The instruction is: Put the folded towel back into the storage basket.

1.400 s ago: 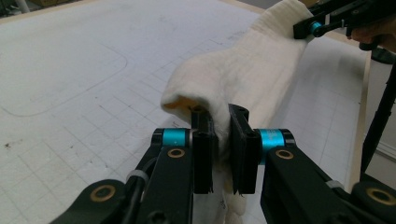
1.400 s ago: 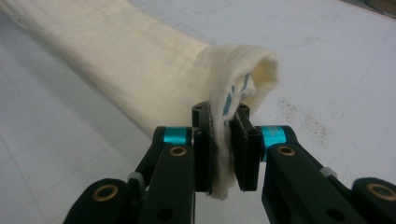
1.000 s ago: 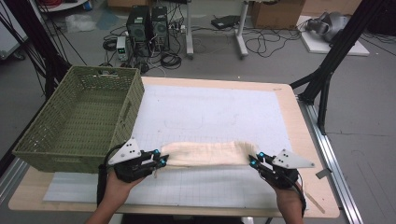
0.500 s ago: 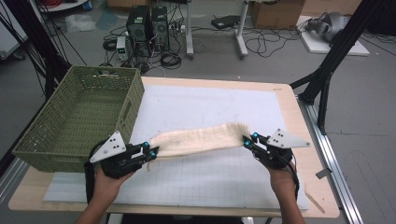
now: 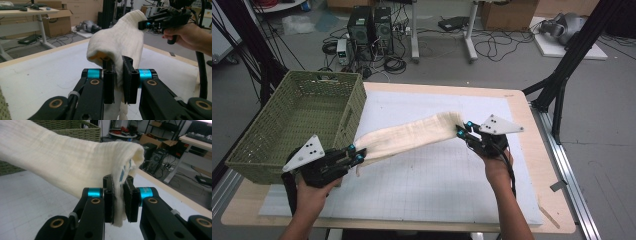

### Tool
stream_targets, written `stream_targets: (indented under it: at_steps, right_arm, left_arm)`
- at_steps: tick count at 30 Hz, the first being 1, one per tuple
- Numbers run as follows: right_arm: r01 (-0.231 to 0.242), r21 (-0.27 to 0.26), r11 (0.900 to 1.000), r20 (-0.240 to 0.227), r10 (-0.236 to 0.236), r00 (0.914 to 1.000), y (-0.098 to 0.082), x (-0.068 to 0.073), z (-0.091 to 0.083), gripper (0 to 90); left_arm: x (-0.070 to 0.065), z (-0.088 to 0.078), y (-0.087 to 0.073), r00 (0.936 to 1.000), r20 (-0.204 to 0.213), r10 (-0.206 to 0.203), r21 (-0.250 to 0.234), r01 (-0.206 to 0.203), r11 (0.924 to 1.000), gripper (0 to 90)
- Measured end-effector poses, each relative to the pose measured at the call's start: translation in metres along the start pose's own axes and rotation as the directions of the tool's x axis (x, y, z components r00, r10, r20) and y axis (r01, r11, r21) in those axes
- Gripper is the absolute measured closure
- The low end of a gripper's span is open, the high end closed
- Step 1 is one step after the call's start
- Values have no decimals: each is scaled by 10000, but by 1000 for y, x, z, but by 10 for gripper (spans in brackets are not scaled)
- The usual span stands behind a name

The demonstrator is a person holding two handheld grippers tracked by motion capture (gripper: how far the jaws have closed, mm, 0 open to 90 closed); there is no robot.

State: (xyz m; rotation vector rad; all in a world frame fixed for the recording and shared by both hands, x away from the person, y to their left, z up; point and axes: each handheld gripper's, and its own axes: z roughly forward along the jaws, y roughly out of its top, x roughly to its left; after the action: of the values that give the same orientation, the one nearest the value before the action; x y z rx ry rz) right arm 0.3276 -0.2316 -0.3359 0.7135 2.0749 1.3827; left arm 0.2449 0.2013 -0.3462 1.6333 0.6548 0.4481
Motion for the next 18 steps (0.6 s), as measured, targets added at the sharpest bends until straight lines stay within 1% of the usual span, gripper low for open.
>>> stream_targets:
  at_steps: [2,4,5,6,8,10,11,12,18]
  right_arm:
    - [143,-80,9999,3,-143,9999,6,-2,6,812]
    - [144,-163,9998,-24,-145,9999,13,-3,12,812]
    - [152,-157,9998,-4,-152,9999,17,-4,15,812]
    - [152,-157,9998,-4,-152,9999,17,-4,15,812]
    - [327,-154,9993,-65,-328,9994,27,-5,25,812]
    - [291,-134,9995,-61,-292,9996,30,-5,27,812]
    - [445,-130,9989,-119,-447,9989,37,-6,35,812]
    - [411,-153,9990,-127,-413,9991,40,-6,39,812]
    - [608,-242,9979,-156,-612,9980,58,-2,60,812]
  left_arm:
    - [1,-3,0,10000,-79,-10,-60,9,10000,810]
    - [3,-5,1,9999,-160,-55,-118,53,9999,810]
    - [4,-7,2,9998,-189,-60,-141,57,9999,810]
    - [4,-7,2,9998,-189,-60,-141,57,9999,810]
    - [5,-11,3,9995,-299,-64,-254,56,9997,810]
    - [6,-12,4,9994,-355,-46,-288,36,9996,810]
    - [8,-16,6,9989,-461,-40,-344,24,9994,810]
    - [9,-18,7,9987,-511,-30,-388,10,9992,810]
    - [16,-30,10,9968,-785,-149,-660,97,9978,810]
